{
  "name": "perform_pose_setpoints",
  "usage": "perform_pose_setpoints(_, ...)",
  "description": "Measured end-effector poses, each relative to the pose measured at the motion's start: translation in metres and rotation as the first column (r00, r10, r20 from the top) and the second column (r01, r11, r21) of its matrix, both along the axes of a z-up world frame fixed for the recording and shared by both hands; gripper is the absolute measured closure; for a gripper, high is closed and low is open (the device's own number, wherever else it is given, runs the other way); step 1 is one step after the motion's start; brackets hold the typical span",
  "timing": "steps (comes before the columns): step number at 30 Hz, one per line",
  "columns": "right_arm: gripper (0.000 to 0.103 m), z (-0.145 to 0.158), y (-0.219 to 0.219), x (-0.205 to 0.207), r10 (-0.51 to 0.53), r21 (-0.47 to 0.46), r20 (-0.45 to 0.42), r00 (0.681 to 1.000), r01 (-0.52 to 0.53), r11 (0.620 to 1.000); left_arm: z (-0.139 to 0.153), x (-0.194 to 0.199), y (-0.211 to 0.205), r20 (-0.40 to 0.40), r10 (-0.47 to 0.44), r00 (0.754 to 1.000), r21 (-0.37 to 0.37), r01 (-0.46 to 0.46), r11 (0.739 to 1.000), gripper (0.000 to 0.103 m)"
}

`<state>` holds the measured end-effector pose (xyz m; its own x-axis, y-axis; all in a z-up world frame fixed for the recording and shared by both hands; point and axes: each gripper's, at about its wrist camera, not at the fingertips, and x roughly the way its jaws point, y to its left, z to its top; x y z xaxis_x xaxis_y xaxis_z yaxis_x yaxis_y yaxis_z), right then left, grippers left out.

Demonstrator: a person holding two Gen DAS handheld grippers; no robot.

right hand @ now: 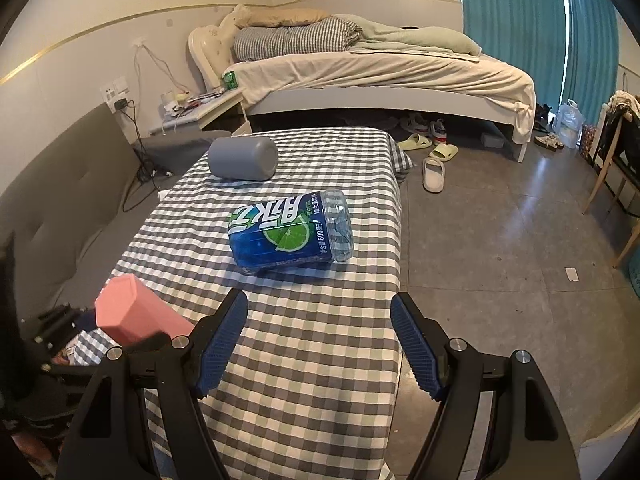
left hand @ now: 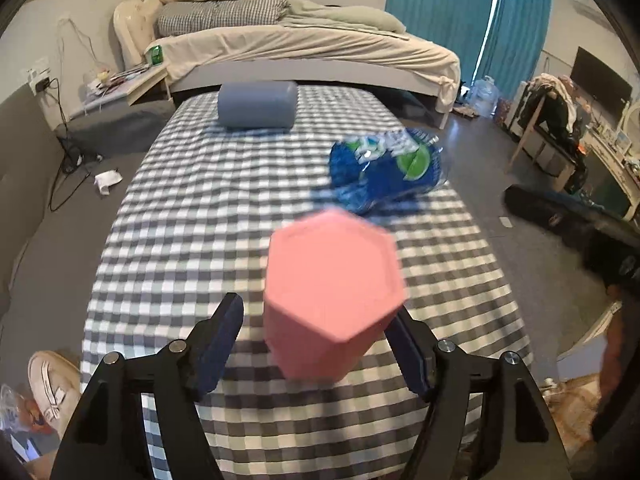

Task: Flip cup upside down
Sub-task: 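Rotate the pink cup upright with the left gripper and lower it onto the table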

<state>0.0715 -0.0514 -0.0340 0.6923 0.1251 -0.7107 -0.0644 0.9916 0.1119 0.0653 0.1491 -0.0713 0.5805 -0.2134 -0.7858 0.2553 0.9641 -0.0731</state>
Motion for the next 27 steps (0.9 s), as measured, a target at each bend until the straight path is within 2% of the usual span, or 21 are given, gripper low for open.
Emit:
perform_pose_setpoints(3, 0.029, 0.000, 0.000, -0.003, -0.001, 0.002, -0.001, 1.000, 0.001, 1.000, -0.014, 0.000, 0.000, -0.022, -0.013, 1.000, -0.004, 0.013, 1.000, 0.030)
perform_pose_setpoints(5, 0.029, 0.000, 0.000, -0.004, -0.002, 0.007, -0.001, 1.000, 0.002, 1.000, -0.022, -0.001, -0.002, -0.031, -0.029, 0.999, -0.004, 0.029, 1.000, 0.035)
perform_pose_setpoints(11, 0.029, 0.000, -0.001, -0.005, -0.008, 0.005, -0.002, 1.000, 0.008, 1.000, -0.018, 0.001, -0.013, 0.060, -0.028, 0.998, 0.068, 0.024, 0.997, 0.036)
perform_pose_setpoints(15, 0.029, 0.000, -0.003, -0.006, -0.012, 0.006, 0.002, 1.000, 0.012, 1.000, -0.015, 0.021, -0.015, 0.102, -0.007, 0.995, 0.026, 0.005, 1.000, 0.036)
perform_pose_setpoints(19, 0.029, -0.002, -0.004, -0.004, -0.013, 0.003, -0.001, 1.000, 0.013, 1.000, -0.019, 0.047, -0.014, 0.097, 0.030, 0.995, -0.032, -0.027, 0.999, 0.036)
perform_pose_setpoints(22, 0.029, -0.006, -0.004, 0.000, -0.013, -0.005, -0.013, 1.000, 0.013, 1.000, -0.026, 0.061, -0.016, 0.084, 0.039, 0.996, -0.030, -0.036, 0.999, 0.036)
perform_pose_setpoints(27, 0.029, -0.013, -0.007, 0.007, -0.019, -0.004, -0.035, 0.999, 0.019, 1.000, -0.027, 0.061, -0.015, 0.097, 0.038, 0.995, -0.040, -0.034, 0.999, 0.036)
